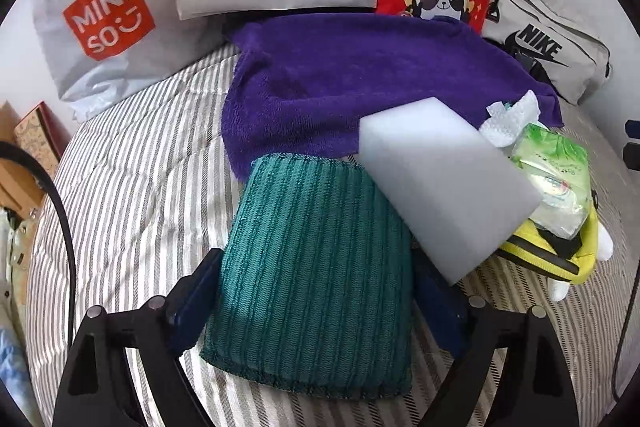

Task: Organize soft objects
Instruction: 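Lower the left gripper onto the teal ribbed cloth and close, then grasp the white tomato-print sachet with the right gripper while the left gripper lifts the teal cloth, then carry the sachet onto the purple towel and open the right gripper, then lower the teal cloth onto the purple towel and open the left gripper, then grasp the white sponge block with the left gripper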

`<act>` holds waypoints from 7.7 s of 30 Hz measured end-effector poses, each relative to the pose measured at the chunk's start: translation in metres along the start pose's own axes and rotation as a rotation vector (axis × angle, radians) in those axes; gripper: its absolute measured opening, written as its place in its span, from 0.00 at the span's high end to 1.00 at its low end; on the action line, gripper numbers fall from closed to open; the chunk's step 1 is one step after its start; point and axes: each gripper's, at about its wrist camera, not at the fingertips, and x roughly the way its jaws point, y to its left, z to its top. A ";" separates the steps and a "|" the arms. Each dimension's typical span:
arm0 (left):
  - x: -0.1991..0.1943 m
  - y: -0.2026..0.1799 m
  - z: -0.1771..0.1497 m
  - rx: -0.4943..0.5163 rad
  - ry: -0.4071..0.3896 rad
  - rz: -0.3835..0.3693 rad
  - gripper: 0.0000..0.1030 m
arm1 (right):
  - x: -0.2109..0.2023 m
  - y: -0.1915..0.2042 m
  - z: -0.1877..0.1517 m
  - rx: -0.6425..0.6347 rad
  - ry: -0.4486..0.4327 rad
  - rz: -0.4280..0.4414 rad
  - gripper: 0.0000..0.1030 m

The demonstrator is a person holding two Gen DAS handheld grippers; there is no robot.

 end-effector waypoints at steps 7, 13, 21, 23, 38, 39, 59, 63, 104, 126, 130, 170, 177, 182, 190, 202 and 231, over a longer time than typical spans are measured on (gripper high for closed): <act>-0.023 0.001 -0.017 -0.078 0.023 0.031 0.14 | 0.007 -0.030 -0.008 0.051 0.001 0.031 0.00; -0.022 0.000 -0.028 -0.086 0.017 0.082 0.13 | 0.027 -0.048 -0.019 0.048 0.037 -0.016 0.00; -0.021 0.000 -0.031 -0.102 -0.005 0.080 0.10 | 0.063 -0.056 -0.019 0.048 0.046 -0.027 0.04; -0.021 -0.001 -0.032 -0.102 -0.005 0.080 0.10 | 0.072 -0.051 -0.019 0.024 0.045 -0.019 0.06; -0.020 0.000 -0.032 -0.104 -0.006 0.071 0.10 | 0.077 -0.068 -0.018 0.070 0.018 -0.010 0.62; -0.020 0.001 -0.031 -0.104 -0.006 0.071 0.10 | 0.076 -0.067 -0.019 0.074 0.020 -0.008 0.63; -0.054 0.021 -0.028 -0.134 0.002 0.102 0.14 | 0.025 -0.073 0.006 0.103 -0.010 0.028 0.77; -0.072 0.029 -0.023 -0.149 -0.013 0.114 0.14 | 0.016 -0.061 0.020 0.081 -0.036 0.058 0.77; -0.036 0.046 0.092 -0.129 -0.077 0.000 0.14 | 0.182 -0.025 0.189 0.060 0.094 0.012 0.77; -0.015 0.036 0.105 -0.117 -0.027 -0.015 0.13 | 0.185 -0.028 0.171 0.029 0.121 0.080 0.34; -0.010 0.028 0.115 -0.107 -0.029 -0.009 0.13 | 0.158 -0.020 0.158 0.022 0.082 0.082 0.34; 0.120 -0.033 0.196 -0.132 0.162 0.149 0.10 | 0.036 -0.041 0.070 0.023 -0.182 0.051 0.30; 0.119 -0.034 0.188 -0.106 0.197 0.120 0.03 | 0.026 -0.034 0.050 0.025 -0.140 0.016 0.29; 0.111 -0.046 0.177 -0.102 0.229 0.084 0.03 | 0.014 -0.029 0.038 0.018 -0.127 0.015 0.29; 0.081 -0.067 0.155 -0.090 0.220 0.039 0.03 | -0.001 -0.026 0.024 0.048 -0.128 0.024 0.28; -0.005 -0.059 0.115 -0.116 0.165 0.082 0.03 | -0.010 -0.026 0.014 0.075 -0.120 0.018 0.28; -0.013 -0.066 0.004 -0.117 0.256 0.112 0.01 | 0.000 -0.017 0.011 0.037 -0.070 -0.038 0.28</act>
